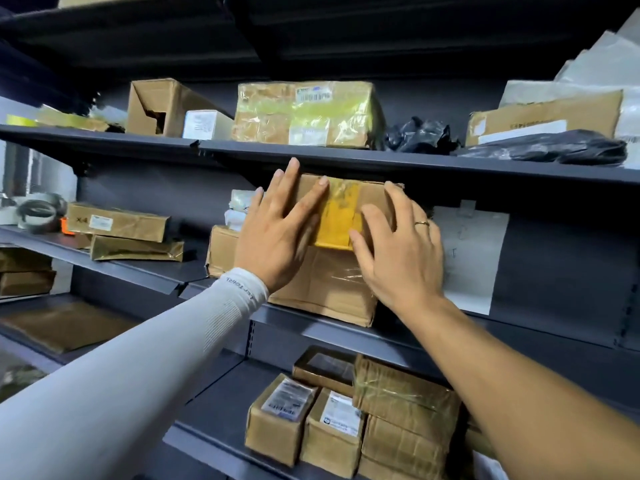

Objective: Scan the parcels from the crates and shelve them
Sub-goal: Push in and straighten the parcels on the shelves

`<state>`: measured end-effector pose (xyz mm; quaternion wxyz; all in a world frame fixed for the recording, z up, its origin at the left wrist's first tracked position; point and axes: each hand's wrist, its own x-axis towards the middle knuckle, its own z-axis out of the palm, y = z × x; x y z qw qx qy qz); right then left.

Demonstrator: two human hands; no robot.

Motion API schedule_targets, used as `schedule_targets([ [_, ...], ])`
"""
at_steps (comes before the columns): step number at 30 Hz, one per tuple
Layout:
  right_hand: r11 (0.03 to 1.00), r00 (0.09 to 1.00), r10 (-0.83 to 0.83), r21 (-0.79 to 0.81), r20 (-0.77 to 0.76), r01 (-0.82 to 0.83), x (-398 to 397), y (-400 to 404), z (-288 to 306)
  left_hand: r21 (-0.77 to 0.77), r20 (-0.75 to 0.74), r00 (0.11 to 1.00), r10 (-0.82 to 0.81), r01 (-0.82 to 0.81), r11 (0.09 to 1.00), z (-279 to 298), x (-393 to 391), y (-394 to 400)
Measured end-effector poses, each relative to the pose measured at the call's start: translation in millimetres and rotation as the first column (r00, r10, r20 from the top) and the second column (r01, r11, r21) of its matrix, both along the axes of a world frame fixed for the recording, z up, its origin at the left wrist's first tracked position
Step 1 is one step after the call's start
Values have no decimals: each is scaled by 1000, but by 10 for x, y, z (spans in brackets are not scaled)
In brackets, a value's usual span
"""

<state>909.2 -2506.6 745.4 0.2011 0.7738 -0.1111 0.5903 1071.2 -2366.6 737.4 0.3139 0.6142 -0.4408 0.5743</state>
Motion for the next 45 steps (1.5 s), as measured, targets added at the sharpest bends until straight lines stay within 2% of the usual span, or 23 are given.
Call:
schedule_targets([
  [7, 999, 992, -5, -41, -129, -1, 344, -295, -147, -36, -132, 991, 0, -5, 999, -90, 456, -287],
  [11, 996, 953, 9, 86, -303, 18, 508, -429, -212, 28, -231, 972, 51, -45, 999, -323, 556, -453],
  [14, 994, 917, 19, 107, -398, 26, 600, -489, -255, 104, -251, 965, 79, -55, 993, -514, 604, -563],
  [22, 999, 929, -22, 24, -369, 33, 746, -561, -224, 55, -331, 941, 77, -63, 997, -706, 677, -710],
  [30, 995, 954, -102, -44, -283, 93, 908, -579, -331, -17, -301, 951, 68, -77, 997, -794, 725, -840],
  [36, 994, 972, -105, -56, -210, 96, 977, -600, -429, 3, -326, 943, 60, -62, 998, -838, 733, -829],
  [39, 992, 964, -121, -61, -235, 110, 979, -599, -437, 18, -353, 933, 61, -59, 998, -846, 719, -814],
  [45, 968, 916, -252, -81, -313, 238, 881, -489, -381, 84, -405, 907, 119, -92, 992, -852, 645, -779],
])
